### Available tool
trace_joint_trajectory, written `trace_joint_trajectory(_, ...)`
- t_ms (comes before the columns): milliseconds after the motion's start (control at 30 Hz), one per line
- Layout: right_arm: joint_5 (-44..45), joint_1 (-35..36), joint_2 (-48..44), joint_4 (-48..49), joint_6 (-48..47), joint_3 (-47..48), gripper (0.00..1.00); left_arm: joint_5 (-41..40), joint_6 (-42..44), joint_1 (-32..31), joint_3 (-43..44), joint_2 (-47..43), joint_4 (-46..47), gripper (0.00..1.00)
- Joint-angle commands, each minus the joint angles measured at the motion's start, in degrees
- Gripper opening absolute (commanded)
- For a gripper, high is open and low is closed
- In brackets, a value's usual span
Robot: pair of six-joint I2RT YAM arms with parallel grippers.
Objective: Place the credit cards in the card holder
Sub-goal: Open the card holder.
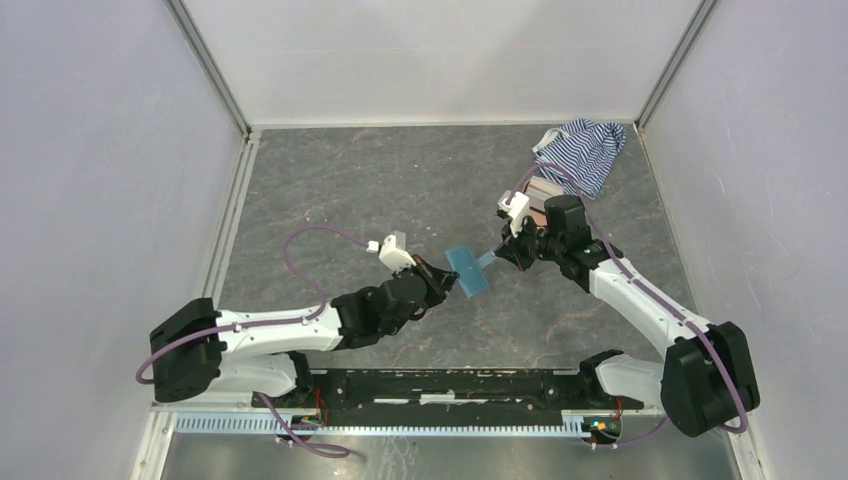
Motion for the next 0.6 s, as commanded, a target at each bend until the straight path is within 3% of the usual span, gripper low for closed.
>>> trace_joint_trajectory(0, -1.8, -1.0, -0.6, 2.5, 0.9, -0.5, 0.00, -3.3, 3.3, -0.3, -1.6, -3.0, 5.2, 0.02)
trace_joint_trajectory(200, -9.4, -4.4, -1.2, 3.7, 2.3, -1.5, 0.01, -1.3, 8.6, 0.4, -6.5, -5.8, 12.8, 0.02)
trace_joint_trajectory(400, -20.4, -5.3, -1.7, 5.4, 3.1, -3.9, 0.40, 4.8, 12.9, 3.3, -10.7, -6.8, 21.1, 0.02)
trace_joint_trajectory(567, -22.2, -5.4, -2.2, 7.0, 4.4, -4.5, 0.63, 7.3, 16.5, 4.1, -9.7, -5.6, 22.1, 0.02)
